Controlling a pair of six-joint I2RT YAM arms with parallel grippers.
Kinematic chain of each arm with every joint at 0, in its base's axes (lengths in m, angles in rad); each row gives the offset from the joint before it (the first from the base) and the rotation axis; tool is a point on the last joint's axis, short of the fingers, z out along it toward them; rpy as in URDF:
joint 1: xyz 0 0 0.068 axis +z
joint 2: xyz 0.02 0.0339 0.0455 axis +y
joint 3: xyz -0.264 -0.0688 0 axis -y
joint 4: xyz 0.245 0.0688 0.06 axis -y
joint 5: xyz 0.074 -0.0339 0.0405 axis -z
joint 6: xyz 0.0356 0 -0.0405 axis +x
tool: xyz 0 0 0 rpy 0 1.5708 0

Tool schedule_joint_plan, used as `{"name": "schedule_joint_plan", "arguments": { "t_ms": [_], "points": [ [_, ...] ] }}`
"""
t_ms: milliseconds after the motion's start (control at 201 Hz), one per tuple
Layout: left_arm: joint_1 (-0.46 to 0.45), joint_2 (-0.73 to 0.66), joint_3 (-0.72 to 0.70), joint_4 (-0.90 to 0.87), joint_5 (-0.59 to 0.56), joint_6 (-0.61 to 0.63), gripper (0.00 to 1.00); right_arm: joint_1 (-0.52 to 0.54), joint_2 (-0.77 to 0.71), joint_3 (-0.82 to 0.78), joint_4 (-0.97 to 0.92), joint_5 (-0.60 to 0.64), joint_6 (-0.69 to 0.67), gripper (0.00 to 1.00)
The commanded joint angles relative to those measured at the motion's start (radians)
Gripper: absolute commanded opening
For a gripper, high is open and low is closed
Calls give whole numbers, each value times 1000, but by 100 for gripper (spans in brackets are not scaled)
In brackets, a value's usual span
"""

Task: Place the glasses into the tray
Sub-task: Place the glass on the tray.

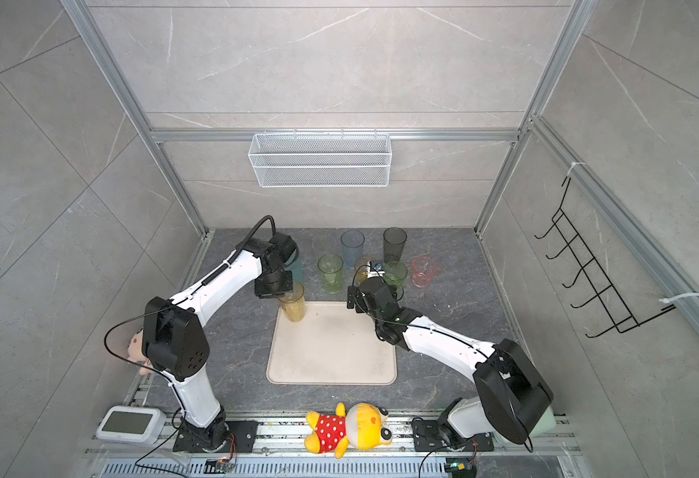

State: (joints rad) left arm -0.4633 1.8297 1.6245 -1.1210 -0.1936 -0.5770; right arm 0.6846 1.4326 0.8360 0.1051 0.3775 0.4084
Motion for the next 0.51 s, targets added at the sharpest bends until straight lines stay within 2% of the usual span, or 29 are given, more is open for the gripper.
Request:
{"name": "schedule_joint_plan", "arguments": {
  "t_ms": [0,284,503],
  "points": [
    [0,-6,-1,-8,-20,-16,18,-5,3,14,-1,-3,12,100],
    [0,-29,-9,15,1,-17,35,-6,8,17,-4,-11,6,100],
    [-1,-52,0,18,11,-21,41,-7,2,14,-4,-9,0,100]
  ]
}}
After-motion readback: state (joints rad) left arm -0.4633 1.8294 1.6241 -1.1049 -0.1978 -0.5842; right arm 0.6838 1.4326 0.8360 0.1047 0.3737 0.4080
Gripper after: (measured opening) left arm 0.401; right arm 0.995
